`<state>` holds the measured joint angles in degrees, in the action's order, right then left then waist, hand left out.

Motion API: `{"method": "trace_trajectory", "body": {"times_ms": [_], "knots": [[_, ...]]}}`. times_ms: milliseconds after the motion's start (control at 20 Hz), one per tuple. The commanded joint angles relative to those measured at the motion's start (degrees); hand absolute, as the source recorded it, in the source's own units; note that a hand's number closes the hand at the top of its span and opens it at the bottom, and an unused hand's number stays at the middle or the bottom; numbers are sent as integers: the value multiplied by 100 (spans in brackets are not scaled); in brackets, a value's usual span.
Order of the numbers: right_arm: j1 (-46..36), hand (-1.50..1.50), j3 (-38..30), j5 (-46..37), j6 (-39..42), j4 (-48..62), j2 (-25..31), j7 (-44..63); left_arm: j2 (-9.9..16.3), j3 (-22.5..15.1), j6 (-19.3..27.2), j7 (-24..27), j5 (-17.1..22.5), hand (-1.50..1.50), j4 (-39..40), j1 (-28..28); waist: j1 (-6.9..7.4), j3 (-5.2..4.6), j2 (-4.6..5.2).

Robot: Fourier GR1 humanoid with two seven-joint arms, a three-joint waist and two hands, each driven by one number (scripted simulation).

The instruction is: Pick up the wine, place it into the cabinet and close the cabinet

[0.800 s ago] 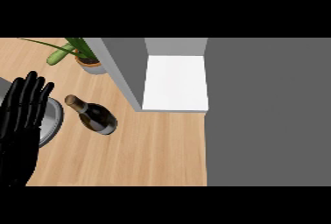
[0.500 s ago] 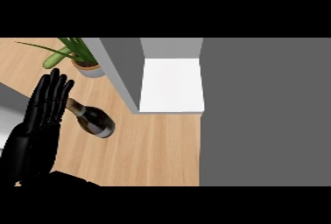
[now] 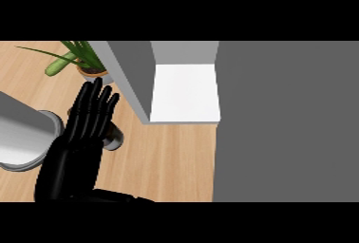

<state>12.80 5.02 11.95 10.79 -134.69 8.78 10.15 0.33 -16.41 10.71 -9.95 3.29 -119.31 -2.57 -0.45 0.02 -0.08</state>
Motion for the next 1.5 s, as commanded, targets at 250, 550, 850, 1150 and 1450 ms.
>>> {"method": "trace_trajectory", "body": {"times_ms": [250,550,850,1150,1450], "knots": [[-747,-150,-340,480,-362,-798,120,1496,-32,-1001,1091,-282,-450,-150,-87,-375,35,-3,3],[-1074,-150,-43,126,-486,-712,-60,1728,-32,-630,1300,-1416,-588,-150,-839,-778,52,-2,0],[-1070,-150,-165,192,-554,-1077,-35,1982,183,-119,1073,-1678,-447,-150,-1215,-554,36,-3,-2],[-1168,-150,91,-36,-755,-1095,-158,2230,266,159,1096,-2208,-573,-150,-1544,-664,41,-4,1],[-910,-150,-240,97,-471,-987,-100,1795,505,786,844,-1935,-213,-150,-1586,-249,29,-3,1]]}}
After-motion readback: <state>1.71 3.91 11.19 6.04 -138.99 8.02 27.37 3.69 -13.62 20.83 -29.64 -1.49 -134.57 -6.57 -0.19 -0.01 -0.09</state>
